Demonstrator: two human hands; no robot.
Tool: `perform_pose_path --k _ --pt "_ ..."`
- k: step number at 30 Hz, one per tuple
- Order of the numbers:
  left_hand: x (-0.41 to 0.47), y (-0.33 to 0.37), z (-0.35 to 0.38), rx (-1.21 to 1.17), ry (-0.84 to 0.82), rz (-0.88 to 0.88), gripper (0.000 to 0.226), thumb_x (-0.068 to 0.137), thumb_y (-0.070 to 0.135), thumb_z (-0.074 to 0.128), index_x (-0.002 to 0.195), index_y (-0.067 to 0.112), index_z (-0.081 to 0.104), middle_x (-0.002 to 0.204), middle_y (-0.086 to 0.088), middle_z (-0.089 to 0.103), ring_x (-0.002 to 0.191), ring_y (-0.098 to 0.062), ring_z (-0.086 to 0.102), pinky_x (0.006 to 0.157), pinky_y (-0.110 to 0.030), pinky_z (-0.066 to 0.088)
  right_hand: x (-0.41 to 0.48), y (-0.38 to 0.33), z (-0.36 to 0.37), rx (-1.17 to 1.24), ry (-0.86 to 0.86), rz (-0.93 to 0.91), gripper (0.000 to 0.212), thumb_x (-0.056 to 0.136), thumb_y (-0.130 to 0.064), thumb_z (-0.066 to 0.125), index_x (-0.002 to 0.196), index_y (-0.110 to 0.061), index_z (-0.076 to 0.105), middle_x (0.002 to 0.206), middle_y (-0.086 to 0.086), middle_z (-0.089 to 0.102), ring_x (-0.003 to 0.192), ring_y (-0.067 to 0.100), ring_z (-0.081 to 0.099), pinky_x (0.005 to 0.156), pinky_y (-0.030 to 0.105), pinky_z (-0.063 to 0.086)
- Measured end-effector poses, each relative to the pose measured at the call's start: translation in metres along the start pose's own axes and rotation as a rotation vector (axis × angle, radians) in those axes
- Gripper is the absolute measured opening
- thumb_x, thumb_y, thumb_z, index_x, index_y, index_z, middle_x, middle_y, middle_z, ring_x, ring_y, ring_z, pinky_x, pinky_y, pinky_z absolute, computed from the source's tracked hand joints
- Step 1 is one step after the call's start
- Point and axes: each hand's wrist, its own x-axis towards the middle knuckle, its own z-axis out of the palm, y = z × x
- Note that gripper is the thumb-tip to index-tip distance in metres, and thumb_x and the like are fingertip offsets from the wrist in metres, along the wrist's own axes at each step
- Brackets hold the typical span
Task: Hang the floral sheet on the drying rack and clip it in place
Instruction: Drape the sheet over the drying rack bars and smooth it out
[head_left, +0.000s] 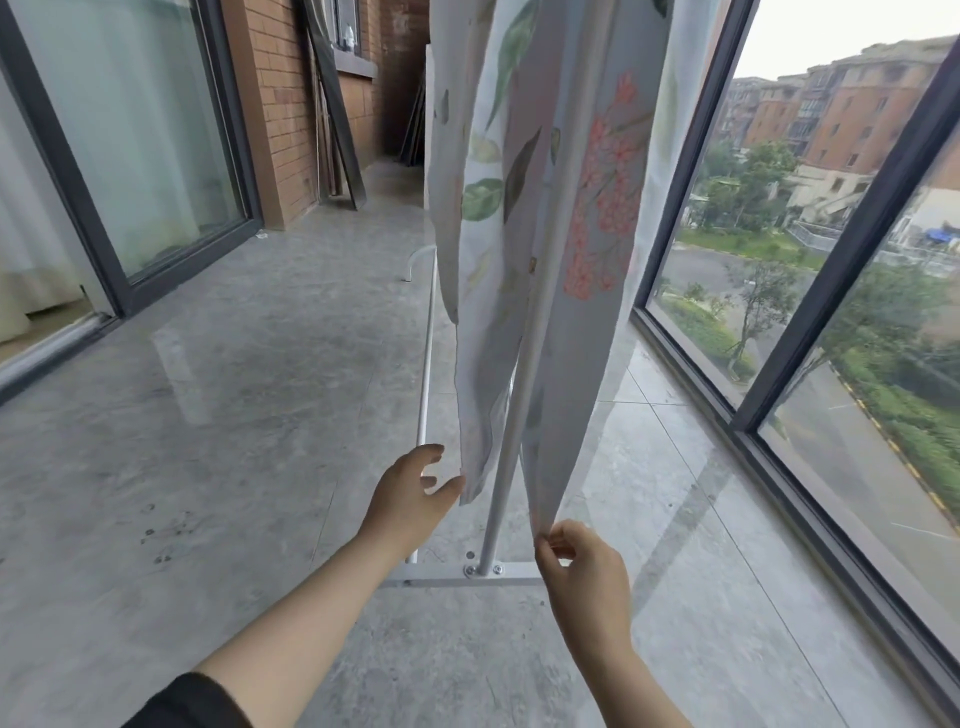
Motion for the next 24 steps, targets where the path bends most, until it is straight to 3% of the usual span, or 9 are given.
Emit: perform_pose_path --k 2,5,8,11,16,20,24 --pt "0.002 -0.005 0.008 -0.038 -0.054 -0.004 0.044 0.083 0.033 0.070 0.124 0.026 0.056 0.121 0.015 0.058 0.099 -0.009 0.064 0.079 -0.019 0.047 0.000 0.001 -0.001 0.019 0.012 0.000 0.014 0.084 -0.022 0.067 0.071 -0.024 0.063 0.071 -0.016 0.067 0.073 -0.003 0.063 0.065 0.026 0.051" --pt "-0.001 -0.003 0.019 0.000 0.009 0.052 0.009 0.086 0.024 0.067 0.092 0.019 0.070 0.092 0.011 0.070 0.079 -0.004 0.068 0.070 -0.019 0.046 -0.001 0.002 -0.001 0.063 0.029 0.015 0.014 0.085 -0.019 0.067 0.073 -0.022 0.061 0.072 -0.015 0.067 0.074 -0.003 0.064 0.067 0.028 0.052" --pt "-0.006 -0.001 0.023 0.063 0.050 0.084 0.016 0.086 0.018 0.066 0.072 0.011 0.068 0.071 0.004 0.071 0.071 -0.009 0.068 0.064 -0.024 0.050 -0.001 0.003 0.000 0.117 0.016 0.059 0.014 0.086 -0.019 0.066 0.075 -0.024 0.058 0.071 -0.012 0.067 0.072 0.002 0.066 0.066 0.035 0.054" --pt "-0.013 -0.005 0.024 0.070 0.002 0.083 0.013 0.084 0.018 0.068 0.072 0.012 0.069 0.070 0.005 0.072 0.068 -0.006 0.067 0.068 -0.023 0.054 0.001 0.005 0.002 0.156 0.016 0.066 0.016 0.085 -0.018 0.068 0.072 -0.027 0.062 0.067 -0.011 0.068 0.068 0.005 0.065 0.064 0.037 0.055" --pt "-0.033 -0.015 0.030 0.030 0.052 0.097 0.012 0.081 0.016 0.071 0.070 0.013 0.069 0.065 0.008 0.069 0.063 -0.002 0.064 0.063 -0.020 0.053 0.003 0.002 0.005 0.159 -0.016 0.053 0.020 0.081 -0.011 0.067 0.065 -0.023 0.065 0.060 -0.011 0.065 0.060 0.003 0.060 0.052 0.015 0.042" --pt "-0.037 -0.018 0.034 0.033 0.081 0.107 0.013 0.079 0.017 0.074 0.067 0.020 0.069 0.064 0.012 0.068 0.062 -0.001 0.063 0.061 -0.019 0.052 0.004 0.001 0.011 0.092 -0.090 0.034 0.020 0.079 -0.012 0.063 0.062 -0.019 0.058 0.053 -0.008 0.058 0.052 0.002 0.052 0.046 0.013 0.035" --pt "-0.035 -0.021 0.034 0.037 0.072 0.120 0.012 0.081 0.017 0.072 0.069 0.017 0.071 0.063 0.012 0.068 0.062 0.000 0.063 0.059 -0.014 0.049 0.001 0.004 0.016 0.161 -0.170 0.038 0.019 0.079 -0.010 0.063 0.062 -0.017 0.059 0.053 -0.006 0.057 0.050 0.003 0.051 0.049 0.016 0.036"
